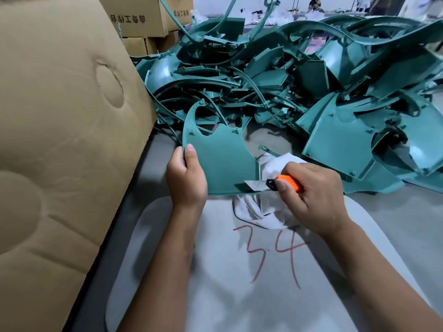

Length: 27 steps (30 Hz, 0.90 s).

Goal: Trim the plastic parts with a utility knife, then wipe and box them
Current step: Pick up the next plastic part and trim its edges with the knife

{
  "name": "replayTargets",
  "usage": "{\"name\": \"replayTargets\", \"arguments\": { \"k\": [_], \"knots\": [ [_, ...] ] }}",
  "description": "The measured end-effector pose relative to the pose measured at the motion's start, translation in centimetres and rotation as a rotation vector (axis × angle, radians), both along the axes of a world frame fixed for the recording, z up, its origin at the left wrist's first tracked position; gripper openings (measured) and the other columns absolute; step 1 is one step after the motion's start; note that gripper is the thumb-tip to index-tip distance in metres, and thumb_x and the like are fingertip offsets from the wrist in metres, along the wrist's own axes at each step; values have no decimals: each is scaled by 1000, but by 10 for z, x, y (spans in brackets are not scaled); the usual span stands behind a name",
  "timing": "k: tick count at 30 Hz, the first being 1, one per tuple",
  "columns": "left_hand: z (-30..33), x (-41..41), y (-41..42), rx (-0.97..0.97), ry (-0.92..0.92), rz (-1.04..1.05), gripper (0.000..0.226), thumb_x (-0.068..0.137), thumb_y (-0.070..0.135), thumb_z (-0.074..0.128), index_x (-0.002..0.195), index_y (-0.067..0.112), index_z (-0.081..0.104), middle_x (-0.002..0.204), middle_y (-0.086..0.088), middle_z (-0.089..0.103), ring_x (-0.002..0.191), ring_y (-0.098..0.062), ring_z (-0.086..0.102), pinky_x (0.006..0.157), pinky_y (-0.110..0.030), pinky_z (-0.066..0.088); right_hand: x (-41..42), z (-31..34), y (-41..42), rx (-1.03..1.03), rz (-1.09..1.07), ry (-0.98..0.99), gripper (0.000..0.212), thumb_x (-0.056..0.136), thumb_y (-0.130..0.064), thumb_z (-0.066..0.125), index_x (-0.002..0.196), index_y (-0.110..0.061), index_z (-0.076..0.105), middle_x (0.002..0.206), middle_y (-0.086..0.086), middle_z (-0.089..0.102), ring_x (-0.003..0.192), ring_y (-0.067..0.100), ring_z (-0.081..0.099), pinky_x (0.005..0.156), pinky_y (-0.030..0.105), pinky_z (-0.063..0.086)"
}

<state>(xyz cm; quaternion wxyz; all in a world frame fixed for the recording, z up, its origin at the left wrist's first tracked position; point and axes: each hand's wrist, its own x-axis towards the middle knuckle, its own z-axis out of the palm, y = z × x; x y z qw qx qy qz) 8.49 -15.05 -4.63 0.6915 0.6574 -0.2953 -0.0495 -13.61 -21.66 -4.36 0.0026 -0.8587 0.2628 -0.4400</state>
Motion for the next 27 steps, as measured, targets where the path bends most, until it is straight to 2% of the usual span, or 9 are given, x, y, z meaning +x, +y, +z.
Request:
{"name": "replayTargets", "arguments": {
  "k": [4,8,12,16,18,20,23,27],
  "knots": [
    [-1,5,4,-28,33,-49,36,108,23,44,76,10,52,69,5,57,61,-9,48,59,-28,40,5,-3,2,6,45,-56,59,107,-56,34,71,-14,54,63,-9,40,57,13,36,52,34,32],
    [1,8,9,-62,-53,-112,33,101,34,43,77,13,54,65,17,60,61,-3,49,57,-20,40,9,-5,3,224,238,-260,62,110,-54,30,64,-14,39,60,-2,33,55,16,33,53,34,25],
    [2,4,10,-91,-8,-183,34,100,34,43,82,10,57,69,14,62,65,-7,54,59,-22,43,13,-5,6,326,316,-275,68,111,-56,28,62,-9,33,60,1,30,54,16,31,54,30,22],
    [4,-2,13,-154,-19,-228,36,102,34,43,84,6,55,72,10,62,68,-8,54,59,-22,44,21,-2,10,317,338,-264,58,111,-55,27,65,-20,33,61,-12,30,55,6,32,56,21,22],
    [5,-6,13,-180,-23,-254,35,102,39,43,83,12,56,74,10,63,70,-7,55,60,-21,44,24,0,11,307,333,-261,53,111,-56,26,68,-26,33,62,-15,29,56,4,32,57,19,22],
    [6,-8,12,-194,12,-307,31,100,43,44,82,23,60,77,11,65,72,-7,57,63,-21,46,23,-1,9,284,314,-265,56,111,-55,25,68,-21,35,63,-15,29,57,4,33,57,20,23],
    [6,-11,9,-160,62,-424,36,104,36,43,75,31,64,70,13,62,65,-5,54,58,-20,44,21,-1,7,218,256,-268,56,111,-54,24,70,-19,37,66,-16,30,61,3,35,59,18,23],
    [2,-18,6,-128,166,-608,40,106,29,42,73,29,66,68,12,62,61,-4,56,55,-17,46,20,0,6,191,238,-281,50,111,-56,24,74,-24,37,68,-18,32,62,1,36,60,18,23]
  ]
}}
